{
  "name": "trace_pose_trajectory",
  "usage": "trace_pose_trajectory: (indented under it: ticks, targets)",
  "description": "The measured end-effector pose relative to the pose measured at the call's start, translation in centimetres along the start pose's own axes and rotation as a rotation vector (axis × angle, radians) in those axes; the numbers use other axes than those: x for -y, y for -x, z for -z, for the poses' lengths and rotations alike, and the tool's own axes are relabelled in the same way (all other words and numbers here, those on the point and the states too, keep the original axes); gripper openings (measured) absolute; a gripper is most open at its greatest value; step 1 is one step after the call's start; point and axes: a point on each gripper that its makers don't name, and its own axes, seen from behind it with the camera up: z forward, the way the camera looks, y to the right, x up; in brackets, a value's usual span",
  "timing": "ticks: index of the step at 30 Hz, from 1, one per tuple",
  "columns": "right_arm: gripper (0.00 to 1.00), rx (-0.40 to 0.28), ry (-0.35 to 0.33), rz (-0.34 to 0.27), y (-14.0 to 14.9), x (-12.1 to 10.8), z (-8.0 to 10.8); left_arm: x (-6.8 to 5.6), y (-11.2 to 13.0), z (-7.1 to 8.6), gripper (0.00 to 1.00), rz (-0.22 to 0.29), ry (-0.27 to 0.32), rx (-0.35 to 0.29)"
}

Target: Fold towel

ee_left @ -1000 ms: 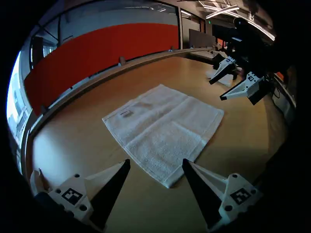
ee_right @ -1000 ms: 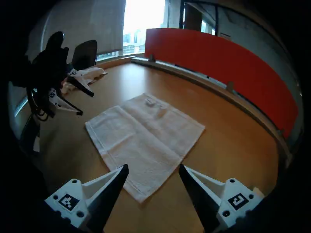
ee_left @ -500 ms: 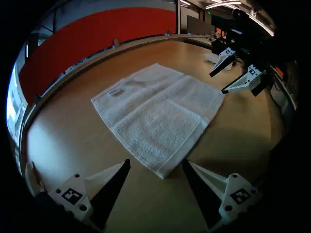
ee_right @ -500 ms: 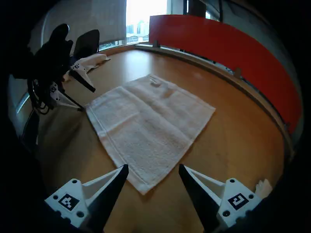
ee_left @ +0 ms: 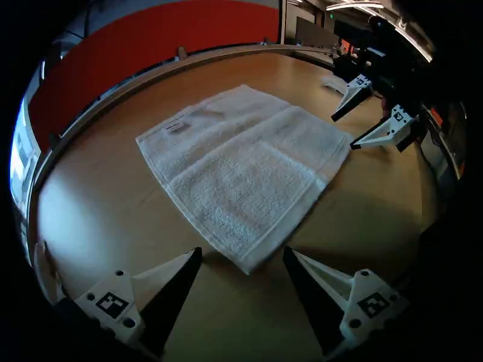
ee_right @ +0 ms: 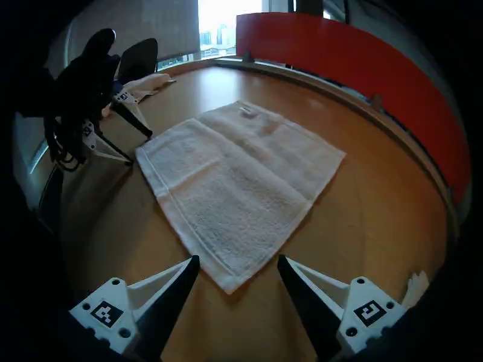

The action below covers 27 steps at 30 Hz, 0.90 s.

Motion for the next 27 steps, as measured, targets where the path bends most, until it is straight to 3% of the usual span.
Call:
trace_pose_trajectory:
  ticks: [10, 24, 27]
  targets:
    - [0.91, 0.014, -0.006, 0.016, 0.63, 0.15, -0.44, -0.12, 0.09, 0.00, 0.95, 0.001, 0.001, 0.016]
    - [0.39, 0.010, -0.017, 0.024, 0.59, 0.64, -0.19, -0.39, 0.01, -0.06, 0.66, 0.008, -0.003, 0.032]
    - [0.29, 0.009, -0.018, 0.026, 0.53, 0.85, -0.23, -0.52, 0.01, -0.02, 0.51, 0.005, -0.001, 0.038]
